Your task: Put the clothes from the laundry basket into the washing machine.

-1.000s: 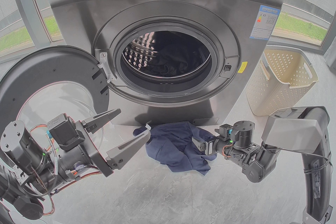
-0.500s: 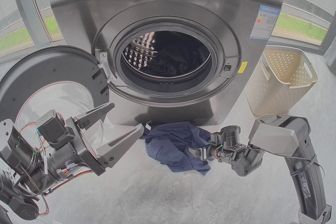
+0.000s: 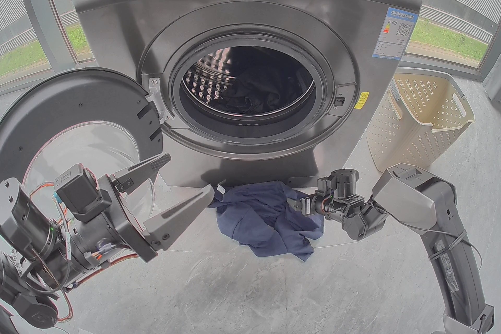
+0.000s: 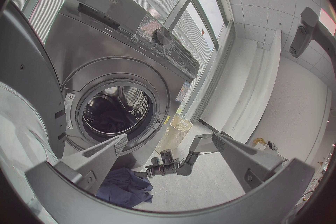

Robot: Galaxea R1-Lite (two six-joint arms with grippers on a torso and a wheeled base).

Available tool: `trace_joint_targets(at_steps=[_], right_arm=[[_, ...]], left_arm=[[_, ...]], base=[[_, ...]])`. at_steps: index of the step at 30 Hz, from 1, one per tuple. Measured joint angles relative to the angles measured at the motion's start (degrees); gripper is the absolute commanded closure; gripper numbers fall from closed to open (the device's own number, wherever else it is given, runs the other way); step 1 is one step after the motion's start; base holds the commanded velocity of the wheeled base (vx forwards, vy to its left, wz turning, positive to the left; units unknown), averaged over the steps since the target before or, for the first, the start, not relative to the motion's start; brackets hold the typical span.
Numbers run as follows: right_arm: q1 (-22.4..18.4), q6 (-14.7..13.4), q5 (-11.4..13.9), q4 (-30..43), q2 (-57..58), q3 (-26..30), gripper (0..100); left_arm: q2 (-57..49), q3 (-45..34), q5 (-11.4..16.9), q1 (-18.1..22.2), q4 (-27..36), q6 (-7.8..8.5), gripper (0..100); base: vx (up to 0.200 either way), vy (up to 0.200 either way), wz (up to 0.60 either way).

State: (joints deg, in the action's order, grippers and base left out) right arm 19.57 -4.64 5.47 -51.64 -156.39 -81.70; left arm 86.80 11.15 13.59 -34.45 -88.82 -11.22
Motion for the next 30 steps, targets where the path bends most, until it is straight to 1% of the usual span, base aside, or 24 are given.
trace_joint_targets(at_steps=[4, 5, 10, 13, 16, 19, 21, 24, 27, 30], right_arm=[[-0.85, 0.18, 0.05, 4.57, -2.38, -7.33, 0], [-1.07, 0.22, 0.07, 6.45, -3.36, -10.0, 0], [-1.52, 0.33, 0.55, 13.9, -6.95, -19.42, 0], [-1.68, 0.3, 2.32, 19.87, -9.46, -25.03, 0], [-1.66, 0.35, 4.57, 24.2, -11.5, -28.9, 0], [-1.6, 0.9, 6.1, 25.83, -13.01, -30.98, 0], [-1.52, 1.08, 6.81, 25.94, -13.76, -31.74, 0], [-1.49, 1.23, 8.7, 26.08, -14.53, -32.2, 0], [-1.35, 1.28, 9.79, 26.38, -14.81, -32.5, 0], [-1.27, 1.28, 10.2, 27.75, -15.06, -32.74, 0]], left_arm=[[0.0, -0.07, 0.0, 0.02, -0.05, -0.05, 0], [0.0, -0.11, 0.0, 0.02, -0.02, -0.06, 0], [0.0, -0.39, 0.01, 0.02, -0.02, -0.13, 0], [0.0, -0.6, 0.01, 0.06, -0.02, -0.44, 0], [0.0, -0.72, 0.01, 0.13, -0.02, -1.04, 0], [0.0, -0.83, 0.01, 0.24, -0.02, -1.65, 0], [-0.02, -0.88, 0.04, 0.3, -0.02, -1.73, 0], [-0.06, -0.82, 0.04, 0.39, -0.02, -1.76, 0], [-0.11, -0.79, 0.09, 0.44, -0.02, -1.78, 0], [-0.17, -0.82, 0.11, 0.5, -0.02, -1.78, 0]], base=[[0.0, 0.0, 0.0], [0.0, 0.0, 0.0], [0.0, 0.0, 0.0], [0.0, 0.0, 0.0], [0.0, 0.0, 0.0], [0.0, 0.0, 0.0], [0.0, 0.0, 0.0], [0.0, 0.0, 0.0], [0.0, 0.0, 0.0], [0.0, 0.0, 0.0]])
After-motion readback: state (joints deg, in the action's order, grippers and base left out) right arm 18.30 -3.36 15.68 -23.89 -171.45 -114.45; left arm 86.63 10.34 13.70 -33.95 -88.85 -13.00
